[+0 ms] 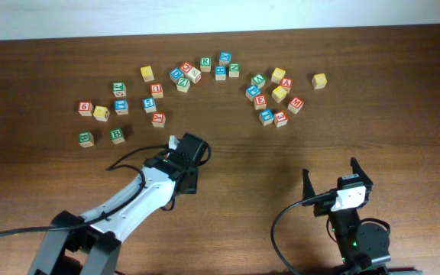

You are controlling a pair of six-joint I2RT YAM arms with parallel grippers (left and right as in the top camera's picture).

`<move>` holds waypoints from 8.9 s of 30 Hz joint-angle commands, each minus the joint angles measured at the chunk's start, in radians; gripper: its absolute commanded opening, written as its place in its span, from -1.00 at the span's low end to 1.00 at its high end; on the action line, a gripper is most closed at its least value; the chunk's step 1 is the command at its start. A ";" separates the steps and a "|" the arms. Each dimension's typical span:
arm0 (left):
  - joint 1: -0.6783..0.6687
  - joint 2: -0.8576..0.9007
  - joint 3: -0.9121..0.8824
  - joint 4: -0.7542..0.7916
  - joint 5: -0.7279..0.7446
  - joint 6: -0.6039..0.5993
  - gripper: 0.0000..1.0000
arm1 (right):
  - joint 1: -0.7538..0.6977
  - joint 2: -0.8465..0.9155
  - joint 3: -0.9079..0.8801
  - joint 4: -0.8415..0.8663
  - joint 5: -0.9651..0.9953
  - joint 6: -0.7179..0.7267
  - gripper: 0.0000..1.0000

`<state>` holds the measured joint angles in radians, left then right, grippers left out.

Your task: Spell out ICRA

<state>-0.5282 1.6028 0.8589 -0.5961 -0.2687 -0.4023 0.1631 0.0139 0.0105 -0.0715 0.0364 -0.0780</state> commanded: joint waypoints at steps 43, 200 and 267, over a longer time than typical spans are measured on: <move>-0.001 0.008 -0.001 -0.060 0.259 0.236 -1.00 | -0.007 -0.008 -0.005 -0.008 0.001 0.012 0.97; -0.001 0.008 -0.004 -0.173 0.115 0.047 -1.00 | -0.007 -0.008 -0.005 -0.008 0.001 0.012 0.97; -0.001 0.008 -0.006 -0.183 0.114 0.024 -1.00 | -0.007 -0.008 -0.005 -0.008 0.001 0.012 0.97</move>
<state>-0.5282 1.6028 0.8589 -0.7788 -0.1390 -0.3637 0.1631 0.0139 0.0105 -0.0715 0.0360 -0.0776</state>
